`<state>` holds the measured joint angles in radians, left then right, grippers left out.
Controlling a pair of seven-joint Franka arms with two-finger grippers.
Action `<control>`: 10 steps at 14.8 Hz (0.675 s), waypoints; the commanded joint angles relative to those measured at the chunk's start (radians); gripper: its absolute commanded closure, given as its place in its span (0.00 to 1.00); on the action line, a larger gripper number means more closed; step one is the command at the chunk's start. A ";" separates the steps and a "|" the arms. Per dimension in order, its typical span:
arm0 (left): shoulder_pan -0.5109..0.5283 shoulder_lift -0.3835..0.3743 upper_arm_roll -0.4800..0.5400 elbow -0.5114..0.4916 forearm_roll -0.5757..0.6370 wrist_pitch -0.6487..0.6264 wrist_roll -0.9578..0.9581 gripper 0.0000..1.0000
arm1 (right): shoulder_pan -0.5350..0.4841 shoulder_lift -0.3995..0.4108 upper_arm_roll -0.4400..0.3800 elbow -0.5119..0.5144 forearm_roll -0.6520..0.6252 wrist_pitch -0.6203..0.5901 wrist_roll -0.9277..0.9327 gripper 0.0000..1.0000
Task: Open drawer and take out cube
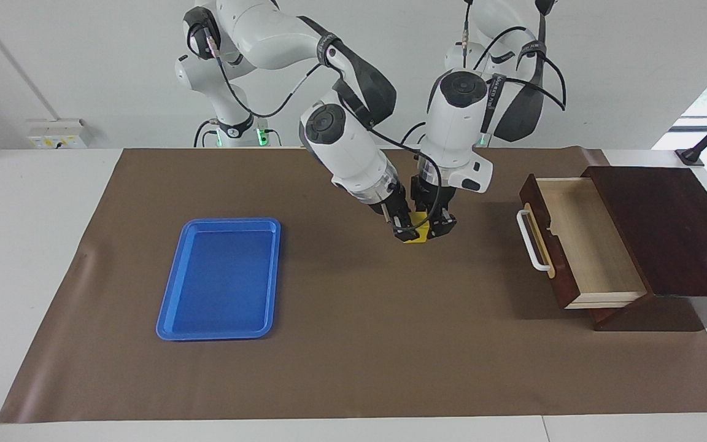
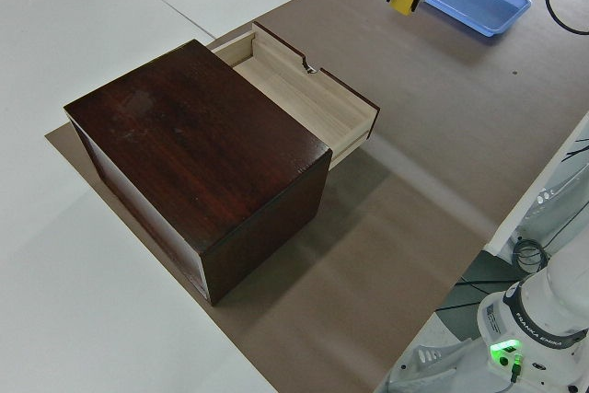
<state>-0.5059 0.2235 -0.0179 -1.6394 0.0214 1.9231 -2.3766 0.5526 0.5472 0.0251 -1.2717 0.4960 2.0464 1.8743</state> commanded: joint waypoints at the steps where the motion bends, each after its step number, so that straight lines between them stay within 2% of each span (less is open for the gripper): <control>1: -0.006 -0.012 0.007 -0.014 -0.009 0.008 -0.006 1.00 | -0.011 -0.010 0.001 -0.017 0.021 0.021 0.011 1.00; 2: -0.006 -0.013 0.007 -0.014 -0.009 0.008 -0.006 0.82 | -0.013 -0.010 0.001 -0.017 0.021 0.020 0.011 1.00; 3: 0.001 -0.013 0.007 -0.014 -0.009 0.002 0.000 0.26 | -0.014 -0.010 0.001 -0.018 0.021 0.020 0.011 1.00; 4: 0.004 -0.013 0.007 -0.014 -0.008 -0.007 0.005 0.00 | -0.014 -0.010 0.001 -0.018 0.021 0.021 0.011 1.00; 6: 0.023 -0.016 0.009 -0.016 0.002 -0.032 0.031 0.00 | -0.017 -0.010 0.001 -0.018 0.021 0.020 0.011 1.00; 10: 0.139 -0.026 0.009 -0.055 0.002 -0.038 0.164 0.00 | -0.045 -0.007 0.001 -0.021 0.019 0.018 -0.001 1.00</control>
<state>-0.4287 0.2231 -0.0042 -1.6470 0.0230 1.8939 -2.2879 0.5368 0.5472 0.0192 -1.2726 0.4961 2.0476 1.8762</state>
